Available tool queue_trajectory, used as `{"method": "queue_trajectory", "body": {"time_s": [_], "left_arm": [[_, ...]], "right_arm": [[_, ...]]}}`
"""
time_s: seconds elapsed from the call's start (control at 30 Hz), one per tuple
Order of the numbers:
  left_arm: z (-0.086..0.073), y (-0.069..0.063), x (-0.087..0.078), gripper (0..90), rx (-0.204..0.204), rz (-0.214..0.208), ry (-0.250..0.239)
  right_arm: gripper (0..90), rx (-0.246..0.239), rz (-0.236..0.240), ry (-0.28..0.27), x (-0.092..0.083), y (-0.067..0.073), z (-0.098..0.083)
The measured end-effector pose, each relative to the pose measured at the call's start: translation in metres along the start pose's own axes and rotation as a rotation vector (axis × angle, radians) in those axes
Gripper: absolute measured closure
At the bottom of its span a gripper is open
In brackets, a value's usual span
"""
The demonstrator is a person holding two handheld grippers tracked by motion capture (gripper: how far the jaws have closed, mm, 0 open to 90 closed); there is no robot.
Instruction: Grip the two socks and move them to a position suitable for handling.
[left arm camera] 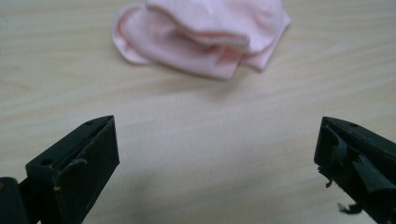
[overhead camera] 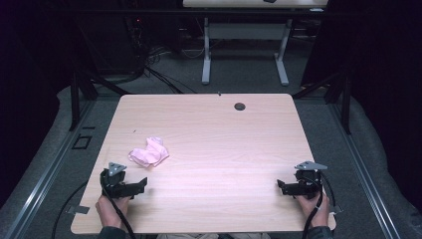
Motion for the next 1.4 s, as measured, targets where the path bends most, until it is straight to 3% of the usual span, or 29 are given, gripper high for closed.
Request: {"method": "queue_trajectory", "body": {"time_s": [0.1,0.4,0.6,0.73,0.83,1.03,1.2,1.4], "left_arm": [[0.019,0.003,0.001,0.0,-0.029,-0.008,-0.021],[0.063,-0.001,0.018,0.0,-0.034,-0.013,-0.036],[0.083,0.002,0.048,0.1,-0.066,0.01,0.022],[0.084,0.005,0.068,2.0,-0.089,0.032,0.084],[0.079,0.005,0.078,7.7,-0.096,0.031,0.124],[0.075,0.006,0.087,24.3,-0.084,0.029,0.159],[0.072,0.001,0.087,36.2,-0.033,0.062,0.131],[0.072,-0.003,0.087,51.7,-0.008,0.047,0.122]], "right_arm": [[0.0,0.0,-0.001,0.0,0.0,0.0,0.0],[0.0,0.001,-0.001,0.0,0.0,0.0,0.0],[0.0,0.001,-0.001,0.0,0.0,0.0,0.0],[0.0,0.001,-0.001,0.0,0.0,0.0,0.0],[0.0,0.001,-0.002,-0.001,0.0,0.0,0.0],[0.0,0.002,-0.003,-0.001,0.0,0.0,0.0],[0.0,0.002,-0.003,-0.001,0.0,0.0,0.0],[0.0,0.003,-0.004,-0.001,0.0,0.0,0.0]]}}
Point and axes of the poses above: each handheld gripper's, and its own axes: x roughly forward along the jaws, z roughly out of its top, y roughly to its left, the point moved 2 cm from there along x, roughly forward along the jaws, and after that the axes turned 4 degrees about -z, right-handed, at the moved point
